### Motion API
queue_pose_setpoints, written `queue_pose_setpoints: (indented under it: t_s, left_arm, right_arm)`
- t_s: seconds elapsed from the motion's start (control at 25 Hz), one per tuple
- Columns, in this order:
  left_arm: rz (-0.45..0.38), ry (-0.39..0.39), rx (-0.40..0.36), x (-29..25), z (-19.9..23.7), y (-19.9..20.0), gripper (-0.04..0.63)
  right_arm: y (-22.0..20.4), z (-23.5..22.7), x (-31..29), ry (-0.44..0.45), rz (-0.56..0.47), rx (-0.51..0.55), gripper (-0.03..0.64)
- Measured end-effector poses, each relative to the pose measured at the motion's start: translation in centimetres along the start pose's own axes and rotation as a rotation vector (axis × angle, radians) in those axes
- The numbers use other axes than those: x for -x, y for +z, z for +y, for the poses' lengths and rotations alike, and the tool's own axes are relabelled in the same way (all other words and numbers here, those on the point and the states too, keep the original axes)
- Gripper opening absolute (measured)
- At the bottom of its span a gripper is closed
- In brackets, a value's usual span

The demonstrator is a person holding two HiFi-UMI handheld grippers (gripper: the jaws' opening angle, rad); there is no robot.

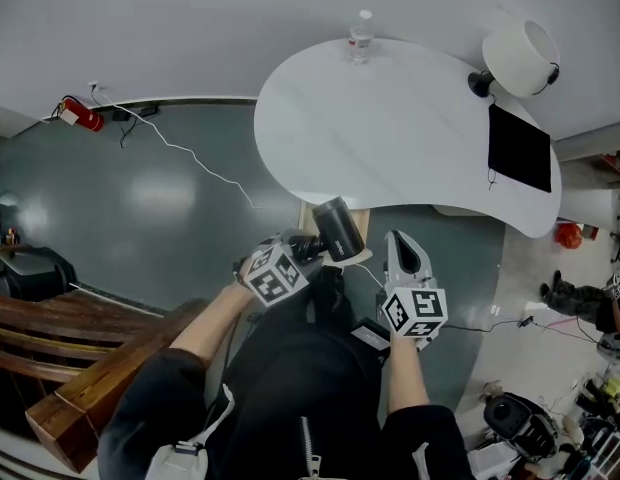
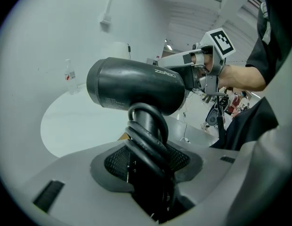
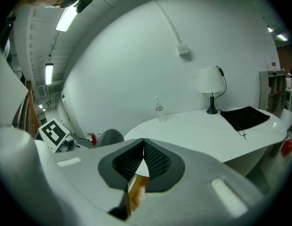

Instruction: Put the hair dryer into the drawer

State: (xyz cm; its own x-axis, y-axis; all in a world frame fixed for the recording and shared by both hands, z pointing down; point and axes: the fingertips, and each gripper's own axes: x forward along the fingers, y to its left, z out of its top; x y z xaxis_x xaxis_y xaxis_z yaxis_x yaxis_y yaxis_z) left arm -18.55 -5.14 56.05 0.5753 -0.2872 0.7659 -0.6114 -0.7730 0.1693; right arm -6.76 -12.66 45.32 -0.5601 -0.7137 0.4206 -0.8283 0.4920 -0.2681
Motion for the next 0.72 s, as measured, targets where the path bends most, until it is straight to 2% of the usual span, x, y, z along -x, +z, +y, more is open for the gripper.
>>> queue_pose_setpoints:
  t_s: [0.28,0.72]
  left_arm:
    - [0.028,-0.005,-0.019,-1.1,0.0,0.3,0.199]
    - [0.117,-0.038,-0.156,-4.6,0.9,-0.7,0.199]
  right_arm:
    - [-0.5,-1.1,-0.5,0.011,0.019,-0.007,0.005]
    - [-2.5,-2.3,-1.3,-0.008,0.053,-0.026,0.005]
